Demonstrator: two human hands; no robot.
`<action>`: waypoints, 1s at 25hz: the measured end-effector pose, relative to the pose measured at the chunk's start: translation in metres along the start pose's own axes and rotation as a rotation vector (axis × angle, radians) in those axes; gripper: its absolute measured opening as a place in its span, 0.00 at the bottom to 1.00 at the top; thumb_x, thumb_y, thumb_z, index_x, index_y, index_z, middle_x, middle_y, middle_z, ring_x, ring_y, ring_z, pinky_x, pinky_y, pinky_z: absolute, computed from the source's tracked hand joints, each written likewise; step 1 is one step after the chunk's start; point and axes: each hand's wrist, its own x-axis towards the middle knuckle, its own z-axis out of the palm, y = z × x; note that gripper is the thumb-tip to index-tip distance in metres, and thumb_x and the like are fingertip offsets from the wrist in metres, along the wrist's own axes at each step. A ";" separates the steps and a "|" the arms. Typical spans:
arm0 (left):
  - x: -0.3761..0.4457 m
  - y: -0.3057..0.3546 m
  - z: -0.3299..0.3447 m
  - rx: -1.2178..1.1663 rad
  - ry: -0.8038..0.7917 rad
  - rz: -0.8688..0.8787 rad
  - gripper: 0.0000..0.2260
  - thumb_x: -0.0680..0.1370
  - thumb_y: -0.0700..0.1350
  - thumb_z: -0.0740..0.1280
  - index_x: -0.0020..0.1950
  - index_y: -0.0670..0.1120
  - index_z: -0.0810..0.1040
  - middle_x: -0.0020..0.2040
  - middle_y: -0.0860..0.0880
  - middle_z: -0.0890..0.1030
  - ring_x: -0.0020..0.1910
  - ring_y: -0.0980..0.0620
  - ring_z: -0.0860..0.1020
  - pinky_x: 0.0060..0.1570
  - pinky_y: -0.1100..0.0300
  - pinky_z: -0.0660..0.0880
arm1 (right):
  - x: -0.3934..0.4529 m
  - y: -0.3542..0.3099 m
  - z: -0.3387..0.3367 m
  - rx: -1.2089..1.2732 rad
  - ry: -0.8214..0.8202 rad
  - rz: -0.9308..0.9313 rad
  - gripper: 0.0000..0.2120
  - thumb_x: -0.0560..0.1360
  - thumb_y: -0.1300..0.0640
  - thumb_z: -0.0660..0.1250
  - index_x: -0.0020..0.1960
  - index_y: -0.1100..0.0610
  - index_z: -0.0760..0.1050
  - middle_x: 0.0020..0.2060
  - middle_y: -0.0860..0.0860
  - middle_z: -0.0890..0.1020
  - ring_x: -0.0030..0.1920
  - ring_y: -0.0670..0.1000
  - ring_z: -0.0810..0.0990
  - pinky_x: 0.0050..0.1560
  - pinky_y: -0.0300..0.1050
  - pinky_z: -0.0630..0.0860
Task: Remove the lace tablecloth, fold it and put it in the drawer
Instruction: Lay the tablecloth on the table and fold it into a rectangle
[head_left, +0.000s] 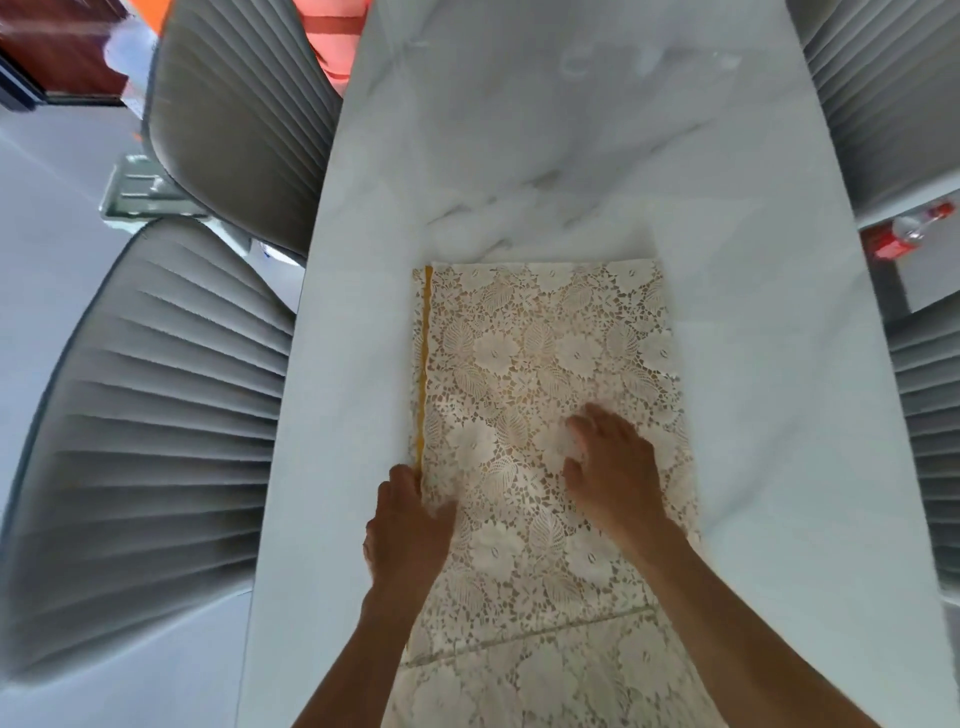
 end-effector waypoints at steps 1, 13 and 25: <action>-0.004 -0.004 0.001 -0.009 -0.010 -0.039 0.18 0.72 0.56 0.70 0.54 0.49 0.69 0.50 0.50 0.79 0.49 0.43 0.79 0.47 0.53 0.73 | -0.022 0.007 0.006 -0.032 -0.044 0.044 0.25 0.79 0.49 0.62 0.75 0.48 0.62 0.80 0.50 0.58 0.78 0.56 0.59 0.75 0.59 0.60; -0.037 -0.034 0.008 -0.379 -0.030 -0.110 0.15 0.73 0.47 0.68 0.31 0.45 0.66 0.28 0.50 0.69 0.29 0.50 0.68 0.32 0.57 0.65 | -0.102 0.051 0.019 -0.141 -0.095 0.090 0.25 0.79 0.45 0.60 0.75 0.48 0.63 0.79 0.50 0.58 0.78 0.57 0.58 0.72 0.55 0.64; -0.036 -0.040 0.011 -0.304 0.140 -0.073 0.12 0.73 0.48 0.72 0.53 0.47 0.75 0.45 0.47 0.81 0.44 0.43 0.79 0.44 0.55 0.73 | -0.116 0.061 0.022 -0.174 -0.058 0.042 0.24 0.79 0.46 0.60 0.74 0.49 0.64 0.77 0.52 0.63 0.73 0.56 0.66 0.64 0.53 0.73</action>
